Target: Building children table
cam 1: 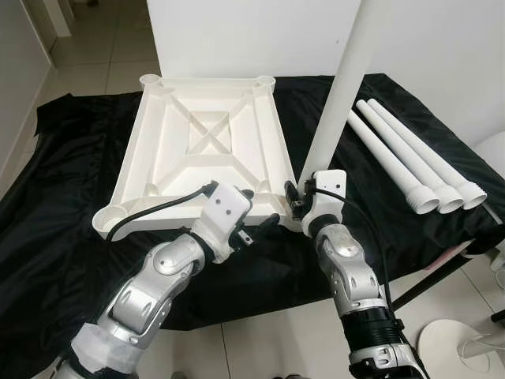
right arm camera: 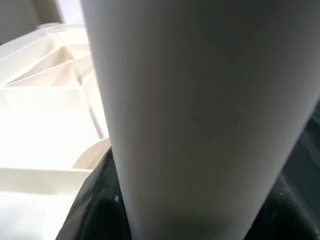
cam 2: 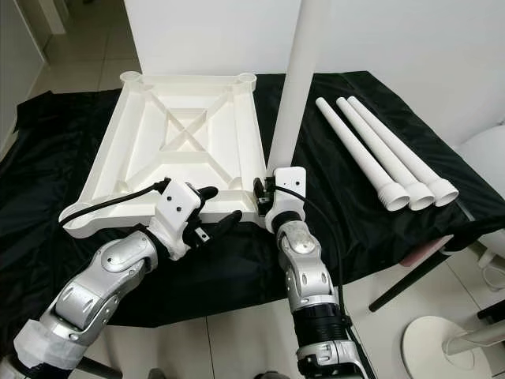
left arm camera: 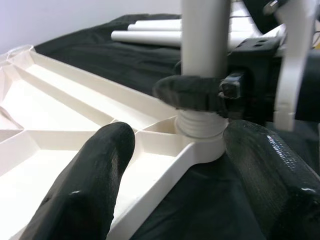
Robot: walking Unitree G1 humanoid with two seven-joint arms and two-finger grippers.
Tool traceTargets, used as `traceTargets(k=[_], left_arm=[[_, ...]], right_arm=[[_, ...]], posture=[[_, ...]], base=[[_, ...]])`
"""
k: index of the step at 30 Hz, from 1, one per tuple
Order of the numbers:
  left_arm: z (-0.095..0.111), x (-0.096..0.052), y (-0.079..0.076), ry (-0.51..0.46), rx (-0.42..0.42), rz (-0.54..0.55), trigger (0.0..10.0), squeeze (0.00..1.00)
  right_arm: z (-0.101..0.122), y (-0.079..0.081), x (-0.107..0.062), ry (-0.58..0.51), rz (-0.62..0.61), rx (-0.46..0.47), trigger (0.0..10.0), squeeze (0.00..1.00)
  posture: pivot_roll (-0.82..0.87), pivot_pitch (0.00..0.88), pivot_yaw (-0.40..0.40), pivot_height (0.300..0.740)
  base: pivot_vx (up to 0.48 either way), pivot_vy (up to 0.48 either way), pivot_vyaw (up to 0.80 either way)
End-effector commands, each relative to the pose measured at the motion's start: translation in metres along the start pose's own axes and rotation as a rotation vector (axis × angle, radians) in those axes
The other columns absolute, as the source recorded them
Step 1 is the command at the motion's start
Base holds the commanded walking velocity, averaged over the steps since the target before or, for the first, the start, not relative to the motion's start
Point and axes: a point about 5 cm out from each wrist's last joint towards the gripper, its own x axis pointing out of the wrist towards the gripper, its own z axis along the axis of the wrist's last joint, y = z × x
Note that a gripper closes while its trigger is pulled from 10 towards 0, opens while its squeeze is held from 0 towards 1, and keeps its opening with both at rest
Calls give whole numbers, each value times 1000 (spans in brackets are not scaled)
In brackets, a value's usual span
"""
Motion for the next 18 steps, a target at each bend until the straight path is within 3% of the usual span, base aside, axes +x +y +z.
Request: traceTargets(k=[1,2,7,11,12,18], left_arm=[[3,1,-1,-13,23,-70,10000,0],[3,1,0,-14,23,-69,10000,0],[5,-1,3,-19,22,-65,10000,0],[3,-2,5,-8,32,-64,10000,0],[1,-3,7,7,37,-64,10000,0],[-10,-6,12,81,66,-48,10000,0]], right_arm=[[-13,4,-5,65,-11,47,10000,0],[-12,7,-5,52,5,68,10000,1000],[-4,12,-10,3,43,123,10000,1000],[-1,9,-13,-15,54,97,10000,1000],[0,7,-17,-26,64,99,10000,0],[1,-1,-27,-57,83,101,10000,0]], posture=[[-48,59,-8,740],[-45,56,-7,740],[-38,55,-5,740],[-32,58,-6,740],[-30,60,-4,740],[-31,61,-1,740]], base=[[0,0,0],[0,0,0],[0,0,0],[0,0,0],[0,0,0],[0,0,0]])
